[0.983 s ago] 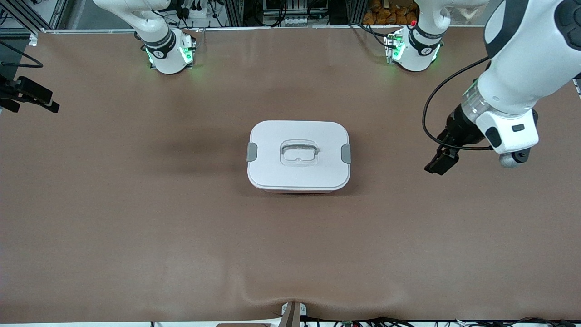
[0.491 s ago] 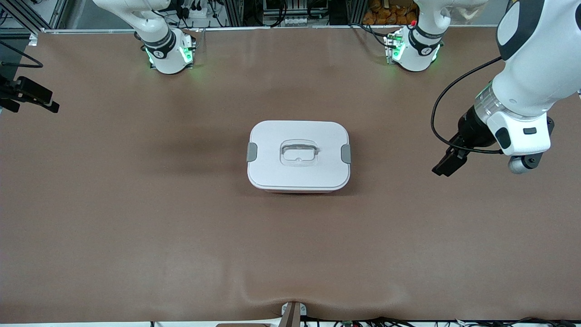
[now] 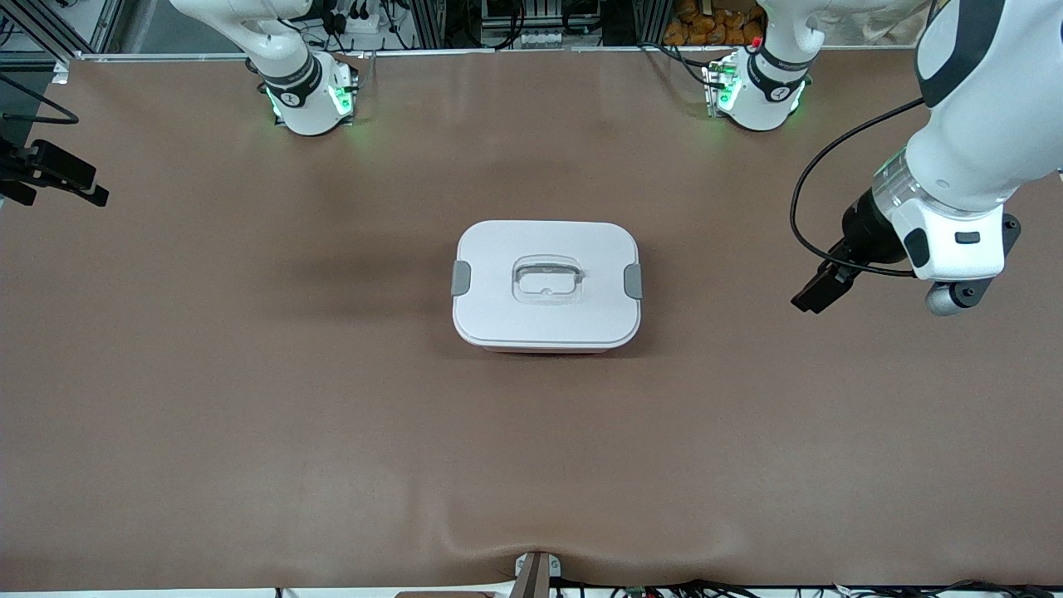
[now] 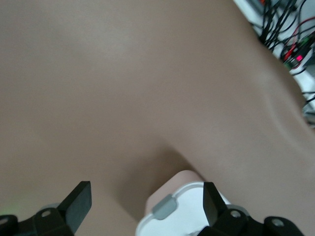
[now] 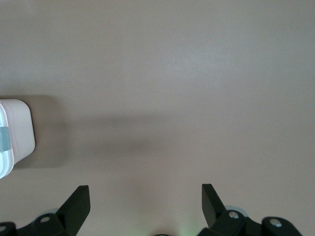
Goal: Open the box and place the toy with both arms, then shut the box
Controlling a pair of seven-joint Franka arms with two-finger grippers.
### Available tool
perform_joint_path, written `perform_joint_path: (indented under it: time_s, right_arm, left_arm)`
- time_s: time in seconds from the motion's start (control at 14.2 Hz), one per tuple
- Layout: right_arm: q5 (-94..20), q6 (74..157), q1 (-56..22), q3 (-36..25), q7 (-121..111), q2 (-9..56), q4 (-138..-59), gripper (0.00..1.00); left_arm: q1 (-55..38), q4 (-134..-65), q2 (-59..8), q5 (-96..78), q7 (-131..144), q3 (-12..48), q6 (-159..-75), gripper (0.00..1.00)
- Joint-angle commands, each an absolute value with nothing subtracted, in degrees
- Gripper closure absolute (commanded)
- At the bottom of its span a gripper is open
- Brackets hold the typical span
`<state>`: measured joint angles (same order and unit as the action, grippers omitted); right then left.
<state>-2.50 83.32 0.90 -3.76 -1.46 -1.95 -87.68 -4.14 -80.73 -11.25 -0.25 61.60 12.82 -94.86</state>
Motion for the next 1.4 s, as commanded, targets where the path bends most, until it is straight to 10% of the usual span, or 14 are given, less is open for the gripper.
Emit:
perform_joint_path:
  time_s: [0.0,1.33]
  right_arm:
    - [-2.5,83.1,1.9,-3.2,-1.3,-2.4,-87.5,0.0]
    - [-2.5,83.1,2.0,-3.2,-1.4,-2.4,-87.5,0.0]
  left_arm:
    - [-1.3,-79.7,-10.7,-0.8,54.2,13.1,-92.0,0.0]
    - [0.6,-80.2,-7.8,1.2,14.1,6.4,-87.8,0.0]
